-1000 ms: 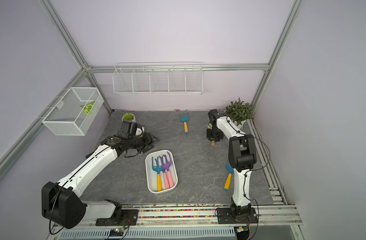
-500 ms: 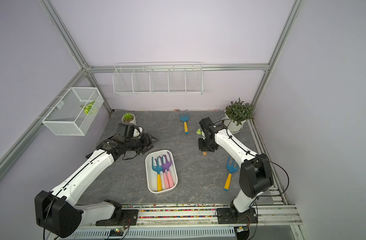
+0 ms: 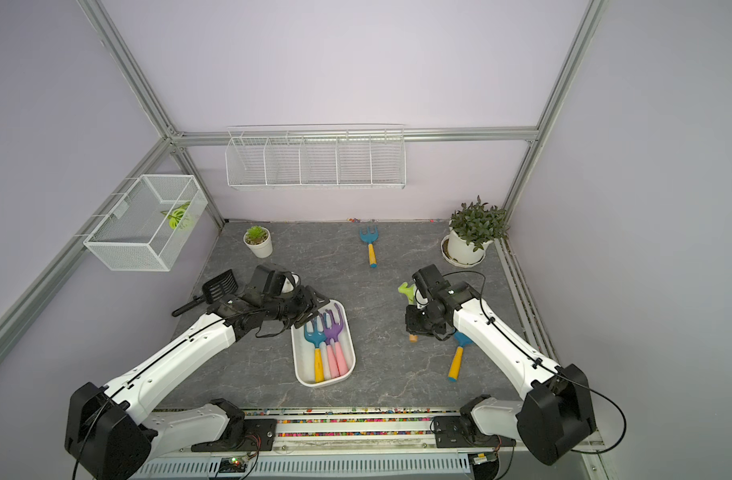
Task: Put the rake into the storage box
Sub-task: Pick up the rake at the center of the board.
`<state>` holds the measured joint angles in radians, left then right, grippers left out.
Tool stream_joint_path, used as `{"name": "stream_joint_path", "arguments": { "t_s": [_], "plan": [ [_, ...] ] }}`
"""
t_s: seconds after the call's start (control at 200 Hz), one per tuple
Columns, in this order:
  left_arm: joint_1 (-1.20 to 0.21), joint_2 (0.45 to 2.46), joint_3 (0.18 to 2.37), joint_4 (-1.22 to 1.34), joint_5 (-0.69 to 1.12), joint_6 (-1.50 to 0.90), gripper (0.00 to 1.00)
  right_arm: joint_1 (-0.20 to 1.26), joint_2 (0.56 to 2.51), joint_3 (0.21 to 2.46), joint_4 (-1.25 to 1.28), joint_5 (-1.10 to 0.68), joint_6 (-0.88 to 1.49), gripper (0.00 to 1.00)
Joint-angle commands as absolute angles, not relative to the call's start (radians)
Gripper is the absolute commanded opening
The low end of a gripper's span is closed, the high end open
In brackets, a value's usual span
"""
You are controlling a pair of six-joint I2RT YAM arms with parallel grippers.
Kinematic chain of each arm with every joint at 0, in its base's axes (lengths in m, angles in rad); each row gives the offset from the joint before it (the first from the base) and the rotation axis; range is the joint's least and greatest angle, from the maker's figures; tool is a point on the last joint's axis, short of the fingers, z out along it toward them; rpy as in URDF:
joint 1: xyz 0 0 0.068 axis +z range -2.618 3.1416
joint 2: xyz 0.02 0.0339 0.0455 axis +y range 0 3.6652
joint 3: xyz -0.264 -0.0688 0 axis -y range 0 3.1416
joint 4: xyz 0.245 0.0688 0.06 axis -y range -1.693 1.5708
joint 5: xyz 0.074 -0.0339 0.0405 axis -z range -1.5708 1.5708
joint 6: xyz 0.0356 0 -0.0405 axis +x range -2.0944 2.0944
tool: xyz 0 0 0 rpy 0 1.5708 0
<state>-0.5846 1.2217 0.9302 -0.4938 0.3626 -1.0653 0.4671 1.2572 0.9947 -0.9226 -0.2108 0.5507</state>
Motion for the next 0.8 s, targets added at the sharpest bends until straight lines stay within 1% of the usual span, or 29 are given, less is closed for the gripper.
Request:
{"name": "stream_joint_path", "arguments": {
  "t_s": [0.0, 0.105, 0.315, 0.655, 0.795],
  "plan": [
    [-0.620, 1.269, 0.948, -0.409, 0.342, -1.083, 0.55, 0.479, 1.202, 0.964, -0.880, -0.335, 0.607, 0.00],
    [-0.658, 1.324, 0.989, -0.377, 0.341, -1.083, 0.55, 0.492, 1.174, 0.954, -0.858, -0.413, 0.644, 0.00],
    [-0.726, 1.429, 1.075, -0.330, 0.343, -1.083, 0.52, 0.539, 1.163, 0.973, -0.837, -0.494, 0.699, 0.00],
    [-0.802, 1.509, 1.177, -0.367, 0.302, -1.051, 0.50, 0.622, 1.220, 0.987, -0.711, -0.582, 0.845, 0.00],
    [-0.823, 1.514, 1.185, -0.381, 0.286, -1.047, 0.49, 0.663, 1.258, 1.037, -0.704, -0.563, 0.859, 0.00]
  ]
}}
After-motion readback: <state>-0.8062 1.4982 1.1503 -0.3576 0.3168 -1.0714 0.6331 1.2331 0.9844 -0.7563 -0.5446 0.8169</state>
